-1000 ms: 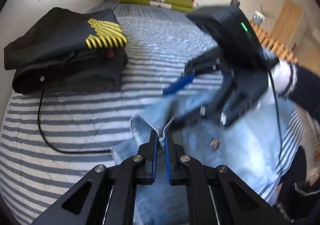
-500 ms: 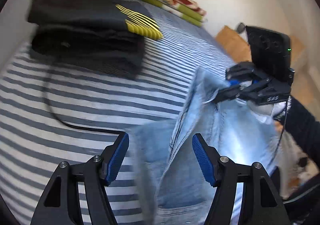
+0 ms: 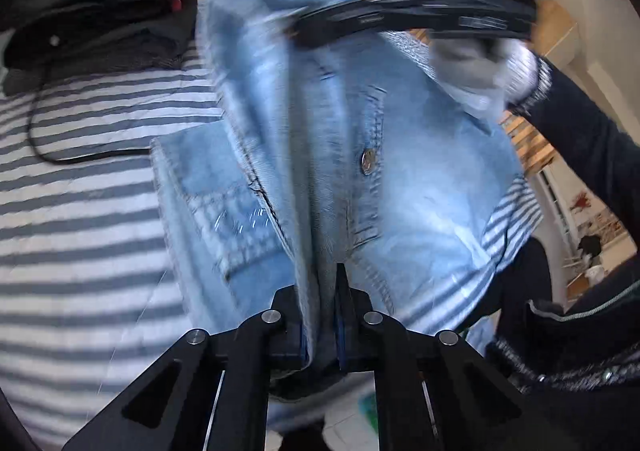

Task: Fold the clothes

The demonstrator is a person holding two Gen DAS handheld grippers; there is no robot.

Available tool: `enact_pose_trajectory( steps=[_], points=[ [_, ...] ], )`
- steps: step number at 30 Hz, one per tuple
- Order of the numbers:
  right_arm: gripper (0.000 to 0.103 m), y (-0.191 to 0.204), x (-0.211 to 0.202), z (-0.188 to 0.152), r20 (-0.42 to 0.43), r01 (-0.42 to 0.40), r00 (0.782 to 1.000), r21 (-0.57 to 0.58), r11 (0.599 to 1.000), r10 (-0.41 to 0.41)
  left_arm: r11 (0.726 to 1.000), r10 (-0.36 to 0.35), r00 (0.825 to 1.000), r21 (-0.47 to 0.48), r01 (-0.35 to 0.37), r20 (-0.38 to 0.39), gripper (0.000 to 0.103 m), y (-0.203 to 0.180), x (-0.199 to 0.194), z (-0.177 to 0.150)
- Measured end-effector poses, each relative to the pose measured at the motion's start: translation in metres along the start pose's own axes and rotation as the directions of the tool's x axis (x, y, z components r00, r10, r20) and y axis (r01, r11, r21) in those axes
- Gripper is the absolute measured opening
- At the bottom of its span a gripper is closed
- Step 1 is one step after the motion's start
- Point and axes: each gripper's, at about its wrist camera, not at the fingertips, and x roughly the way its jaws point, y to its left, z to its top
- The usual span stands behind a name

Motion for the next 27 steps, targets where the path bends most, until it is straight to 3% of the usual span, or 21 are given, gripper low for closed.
enact_pose_trajectory(
  steps=[2, 4, 5, 7, 8, 9, 12, 13, 16, 18, 19, 21, 23, 27],
  points=[
    [0.007, -0.006, 0.034, 0.002, -0.042, -0.006, 0.999, 0.031, 1.000, 0.007, 0.999, -0.004, 1.000, -0.032, 0.003, -0.027, 0.010, 0.006, 0.001, -0.008],
    [0.011, -0.009, 0.076, -0.001, -0.130, 0.075, 0.989, 0.028, 0.997, -0.071, 0.989, -0.021, 0.998, -0.145, 0.011, -0.067, 0.015, 0.026, 0.015, -0.007],
    [0.016, -0.014, 0.099, -0.005, -0.200, 0.131, 0.972, 0.041, 0.991, -0.121, 0.977, -0.048, 0.996, -0.209, 0.032, -0.072, 0.017, 0.037, 0.020, -0.006],
    [0.018, -0.016, 0.103, -0.006, -0.214, 0.161, 0.966, 0.062, 0.985, -0.145, 0.967, -0.041, 0.997, -0.254, 0.022, -0.067, 0.028, 0.044, 0.017, -0.006],
    [0.018, -0.015, 0.089, -0.003, -0.187, 0.193, 0.966, 0.065, 0.979, -0.178, 0.973, 0.024, 0.997, -0.227, -0.040, -0.072, 0.048, 0.040, 0.014, -0.005],
    [0.020, -0.015, 0.072, -0.001, -0.157, 0.216, 0.967, 0.075, 0.974, -0.202, 0.975, 0.111, 0.991, -0.187, -0.122, -0.068, 0.056, 0.034, 0.007, -0.005],
    [0.036, -0.021, 0.006, -0.006, -0.077, 0.270, 0.962, 0.167, 0.948, -0.261, 0.959, 0.242, 0.969, -0.139, -0.247, -0.053, 0.056, 0.023, -0.015, -0.011],
    [0.037, -0.020, -0.021, -0.014, -0.047, 0.281, 0.960, 0.199, 0.939, -0.277, 0.950, 0.280, 0.960, -0.136, -0.280, -0.024, 0.056, 0.016, -0.027, -0.012],
    [0.042, -0.003, -0.091, -0.061, 0.030, 0.250, 0.962, 0.286, 0.925, -0.270, 0.955, 0.286, 0.956, -0.095, -0.280, 0.067, 0.056, -0.020, -0.048, -0.009],
    [0.045, 0.019, -0.127, -0.096, 0.105, 0.175, 0.970, 0.335, 0.926, -0.221, 0.958, 0.281, 0.955, 0.031, -0.285, 0.099, 0.057, -0.059, -0.041, 0.002],
    [0.046, 0.026, -0.134, -0.102, 0.134, 0.180, 0.962, 0.346, 0.921, -0.238, 0.953, 0.287, 0.952, 0.074, -0.295, 0.107, 0.057, -0.073, -0.032, 0.011],
    [0.047, 0.036, -0.141, -0.108, 0.159, 0.215, 0.943, 0.372, 0.903, -0.291, 0.937, 0.323, 0.944, 0.112, -0.330, 0.071, 0.058, -0.083, -0.007, 0.023],
    [0.047, 0.043, -0.138, -0.107, 0.149, 0.253, 0.931, 0.390, 0.885, -0.332, 0.914, 0.390, 0.921, 0.118, -0.389, 0.019, 0.058, -0.082, 0.013, 0.022],
    [0.047, 0.047, -0.145, -0.124, 0.159, 0.212, 0.936, 0.457, 0.864, -0.314, 0.903, 0.430, 0.902, 0.044, -0.428, -0.045, 0.058, -0.058, 0.028, 0.009]
  ],
)
